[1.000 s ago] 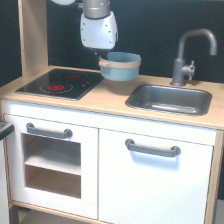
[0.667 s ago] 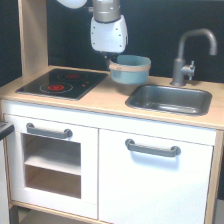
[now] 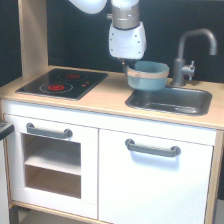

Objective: Place the pot in the sink

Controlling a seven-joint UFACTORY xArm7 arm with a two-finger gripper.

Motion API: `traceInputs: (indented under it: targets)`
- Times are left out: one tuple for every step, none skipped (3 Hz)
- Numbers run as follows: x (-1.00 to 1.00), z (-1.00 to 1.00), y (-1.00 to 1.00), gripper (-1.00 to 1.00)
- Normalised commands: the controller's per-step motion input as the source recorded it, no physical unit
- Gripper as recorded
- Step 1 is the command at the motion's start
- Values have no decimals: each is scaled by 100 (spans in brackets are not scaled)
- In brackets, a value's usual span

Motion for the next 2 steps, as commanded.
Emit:
traceInputs:
  targets:
    - [100, 46, -23, 90]
    - [100, 100, -20, 100]
